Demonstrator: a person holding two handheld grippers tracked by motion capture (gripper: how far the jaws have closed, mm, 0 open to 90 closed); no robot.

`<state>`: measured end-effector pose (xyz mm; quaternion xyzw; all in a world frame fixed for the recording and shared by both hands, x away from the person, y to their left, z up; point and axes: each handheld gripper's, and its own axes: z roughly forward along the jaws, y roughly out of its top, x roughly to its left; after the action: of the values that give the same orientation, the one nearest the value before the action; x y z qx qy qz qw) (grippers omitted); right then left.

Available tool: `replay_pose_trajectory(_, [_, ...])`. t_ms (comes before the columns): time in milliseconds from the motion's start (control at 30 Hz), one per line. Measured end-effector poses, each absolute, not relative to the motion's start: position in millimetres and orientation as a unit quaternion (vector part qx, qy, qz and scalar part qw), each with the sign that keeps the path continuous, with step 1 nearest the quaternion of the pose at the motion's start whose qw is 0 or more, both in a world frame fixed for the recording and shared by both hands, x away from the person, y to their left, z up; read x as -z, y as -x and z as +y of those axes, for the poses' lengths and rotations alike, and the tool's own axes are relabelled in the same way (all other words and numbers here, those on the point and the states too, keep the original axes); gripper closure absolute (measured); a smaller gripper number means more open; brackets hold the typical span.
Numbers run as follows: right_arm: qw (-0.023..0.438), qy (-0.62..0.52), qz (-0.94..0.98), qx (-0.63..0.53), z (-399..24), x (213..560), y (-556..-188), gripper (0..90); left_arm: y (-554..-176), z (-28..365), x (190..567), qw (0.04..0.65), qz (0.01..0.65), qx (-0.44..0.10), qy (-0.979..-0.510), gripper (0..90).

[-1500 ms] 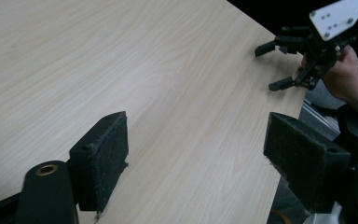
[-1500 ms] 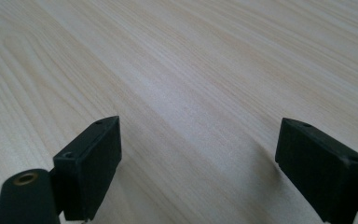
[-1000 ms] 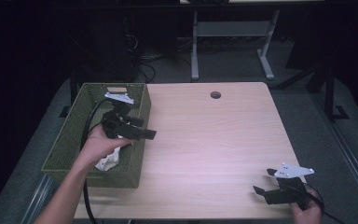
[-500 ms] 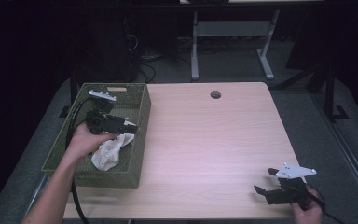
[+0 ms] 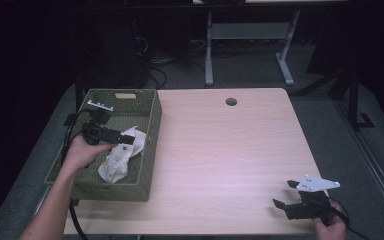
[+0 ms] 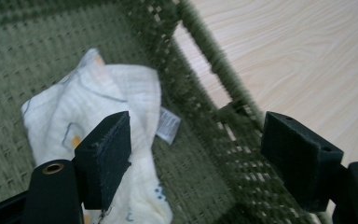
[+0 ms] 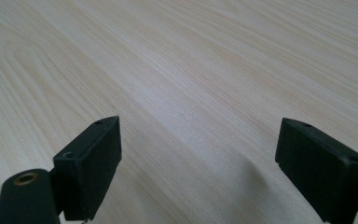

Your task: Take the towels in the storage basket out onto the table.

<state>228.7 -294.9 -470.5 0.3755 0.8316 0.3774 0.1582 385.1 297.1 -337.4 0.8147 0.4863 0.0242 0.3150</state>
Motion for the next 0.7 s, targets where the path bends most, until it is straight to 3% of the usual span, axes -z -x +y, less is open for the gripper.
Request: replay_pose_trajectory(700, [0.16,-0.374,0.831,-0.379,-296,470,-228,14.0,-400,321,383,0.194,0.55,-0.025,-0.812,39.0])
